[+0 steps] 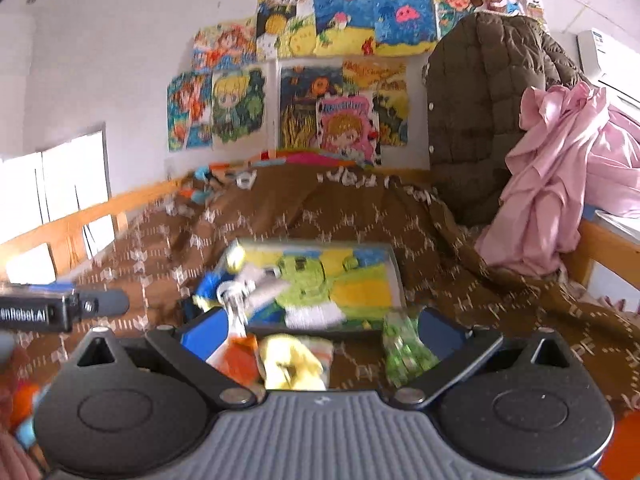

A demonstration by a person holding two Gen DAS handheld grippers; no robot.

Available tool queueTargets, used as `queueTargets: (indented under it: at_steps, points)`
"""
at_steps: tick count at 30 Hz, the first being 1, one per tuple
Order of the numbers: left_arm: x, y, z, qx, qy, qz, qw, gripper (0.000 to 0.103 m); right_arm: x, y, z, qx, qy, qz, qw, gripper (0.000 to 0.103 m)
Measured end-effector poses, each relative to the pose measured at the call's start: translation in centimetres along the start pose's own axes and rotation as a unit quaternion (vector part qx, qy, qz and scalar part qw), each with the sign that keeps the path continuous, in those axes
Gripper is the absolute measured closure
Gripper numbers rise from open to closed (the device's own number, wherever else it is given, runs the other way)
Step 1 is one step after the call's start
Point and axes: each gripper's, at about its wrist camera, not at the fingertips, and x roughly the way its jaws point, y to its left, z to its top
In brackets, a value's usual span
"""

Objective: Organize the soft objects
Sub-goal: 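Open the left gripper and withdraw it from the tray, then grasp the white towel with the left gripper while the right gripper grasps the grey mask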

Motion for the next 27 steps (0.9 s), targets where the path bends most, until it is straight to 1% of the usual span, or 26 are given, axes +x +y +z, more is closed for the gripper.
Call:
queueTargets:
  at_steps: [3, 8, 13, 16, 20, 23, 27]
  points:
    - [0.5, -0.9, -0.7, 0.020, 0.018, -0.023, 0.9994, 0.001, -0.6, -0.1, -1.1, -0.008, 0.028, -0.016, 0.999, 0.000]
    - [1.4, -1.6, -1.7, 0.038, 0.043, -0.034, 0.9978, 0.001, -0.7, -0.8, -2.2, -0.007, 0.068, -0.036, 0.997, 0.000]
    - [2.3, -2.1, -2.3, 0.047, 0.070, -0.043, 0.9955, 0.001, -0.3, -1.4, -2.7, -0.005, 0.084, -0.039, 0.996, 0.000]
    - [2.8, -2.5, -2.5, 0.060, 0.084, -0.042, 0.9938, 0.001, 0.1, -1.6, -2.8, -0.008, 0.094, -0.041, 0.995, 0.000]
    - [3.6, -3.2, -3.0, 0.085, 0.105, -0.026, 0.9906, 0.001, 0.8, -1.8, -3.0, -0.011, 0.114, -0.047, 0.992, 0.000]
    - [4.1, -3.5, -3.4, 0.095, 0.121, -0.031, 0.9877, 0.001, 1.4, -2.0, -3.2, -0.009, 0.127, -0.044, 0.991, 0.000]
    - [4.9, -4.0, -3.9, 0.116, 0.138, -0.028, 0.9833, 0.001, 2.0, -2.3, -3.4, -0.001, 0.142, -0.041, 0.989, 0.000]
